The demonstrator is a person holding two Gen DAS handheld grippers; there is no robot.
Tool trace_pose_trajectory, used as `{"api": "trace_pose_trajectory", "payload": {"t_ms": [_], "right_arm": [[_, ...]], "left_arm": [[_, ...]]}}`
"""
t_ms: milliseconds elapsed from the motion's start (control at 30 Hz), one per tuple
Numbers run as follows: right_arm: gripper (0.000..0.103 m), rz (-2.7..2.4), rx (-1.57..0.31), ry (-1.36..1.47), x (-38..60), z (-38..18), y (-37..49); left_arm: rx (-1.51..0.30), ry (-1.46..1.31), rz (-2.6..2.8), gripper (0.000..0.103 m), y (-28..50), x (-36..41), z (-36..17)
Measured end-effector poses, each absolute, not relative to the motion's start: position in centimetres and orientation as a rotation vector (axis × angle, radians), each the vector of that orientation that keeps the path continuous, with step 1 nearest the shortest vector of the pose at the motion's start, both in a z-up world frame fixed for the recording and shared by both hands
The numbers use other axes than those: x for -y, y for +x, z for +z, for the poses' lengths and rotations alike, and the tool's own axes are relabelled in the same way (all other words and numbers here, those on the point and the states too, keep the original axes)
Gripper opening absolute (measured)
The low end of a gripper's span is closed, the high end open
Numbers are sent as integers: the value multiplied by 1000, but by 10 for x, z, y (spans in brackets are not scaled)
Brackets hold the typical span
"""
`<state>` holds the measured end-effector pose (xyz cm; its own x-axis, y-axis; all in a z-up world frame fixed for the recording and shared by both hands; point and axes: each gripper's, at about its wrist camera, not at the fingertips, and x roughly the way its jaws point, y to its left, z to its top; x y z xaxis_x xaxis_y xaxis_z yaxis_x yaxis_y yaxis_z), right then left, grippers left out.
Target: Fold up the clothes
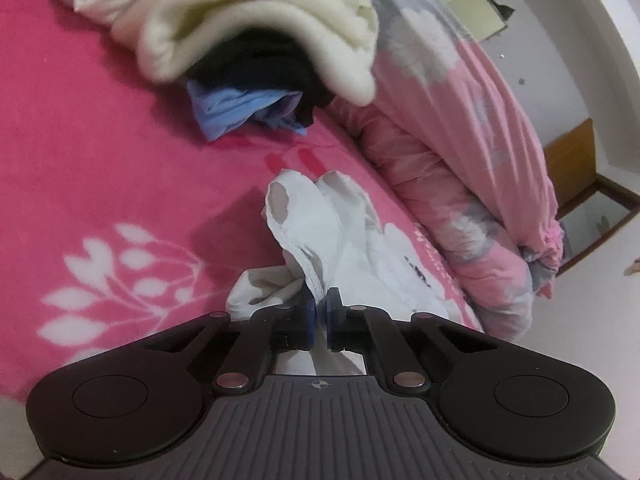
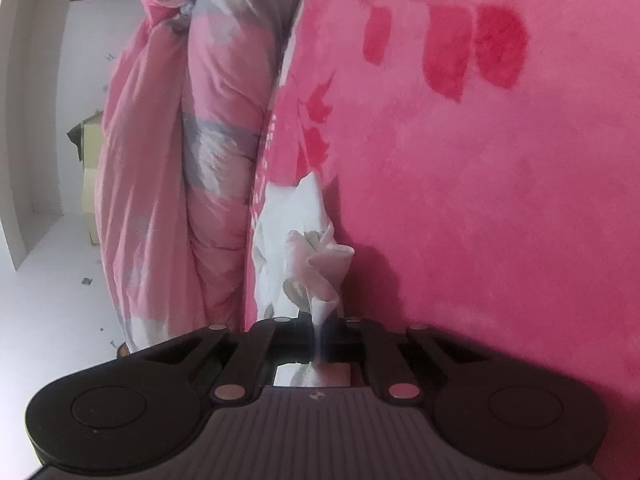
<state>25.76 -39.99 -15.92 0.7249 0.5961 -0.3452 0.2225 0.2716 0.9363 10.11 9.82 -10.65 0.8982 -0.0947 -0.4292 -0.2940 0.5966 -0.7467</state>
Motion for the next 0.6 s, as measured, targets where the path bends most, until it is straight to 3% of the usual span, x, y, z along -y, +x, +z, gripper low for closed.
{"api": "trace_pose_trajectory", "payload": {"t_ms": [600], "right_arm": [[2, 318, -729, 1377, 409, -145, 139]], "left_arm": [[-469, -880, 58, 0, 15, -102, -67]]}}
